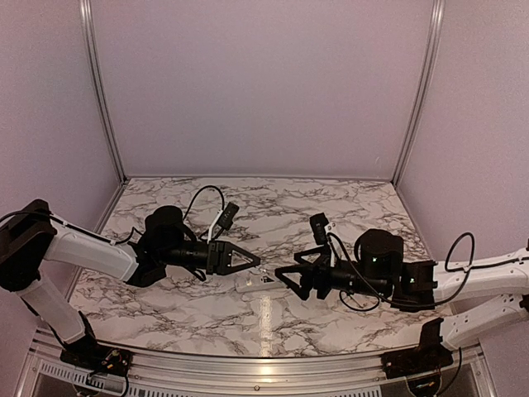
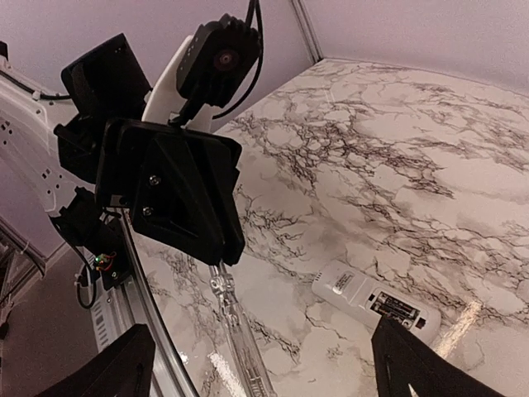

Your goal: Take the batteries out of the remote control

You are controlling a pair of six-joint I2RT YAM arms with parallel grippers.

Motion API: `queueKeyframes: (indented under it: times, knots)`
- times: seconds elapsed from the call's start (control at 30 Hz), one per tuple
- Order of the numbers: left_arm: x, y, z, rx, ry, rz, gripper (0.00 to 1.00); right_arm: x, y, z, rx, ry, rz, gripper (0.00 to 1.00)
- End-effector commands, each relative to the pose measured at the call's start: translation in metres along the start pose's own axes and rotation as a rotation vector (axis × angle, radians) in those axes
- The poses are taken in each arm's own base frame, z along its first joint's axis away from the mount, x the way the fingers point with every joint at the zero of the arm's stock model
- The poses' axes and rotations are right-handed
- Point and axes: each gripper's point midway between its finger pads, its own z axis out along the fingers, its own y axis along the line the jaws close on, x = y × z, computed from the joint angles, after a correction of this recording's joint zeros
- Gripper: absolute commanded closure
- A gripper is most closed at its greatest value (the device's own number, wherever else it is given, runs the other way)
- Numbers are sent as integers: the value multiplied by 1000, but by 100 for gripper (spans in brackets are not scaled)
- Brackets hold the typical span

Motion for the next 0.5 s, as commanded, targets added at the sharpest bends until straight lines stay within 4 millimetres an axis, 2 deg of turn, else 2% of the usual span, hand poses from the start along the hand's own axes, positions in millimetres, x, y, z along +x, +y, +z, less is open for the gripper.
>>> queueKeyframes:
  times: [0.0, 0.27, 0.47]
  knots:
    - [-17, -16, -12, 23, -90, 37, 100, -36, 14, -12, -113, -168, 140, 11]
    - [-28, -27, -30, 63, -174, 14, 100, -43, 25, -13, -251, -250, 222, 13]
    - [-32, -42, -42, 108, -221, 24, 100, -46, 35, -3, -320, -250, 243, 15]
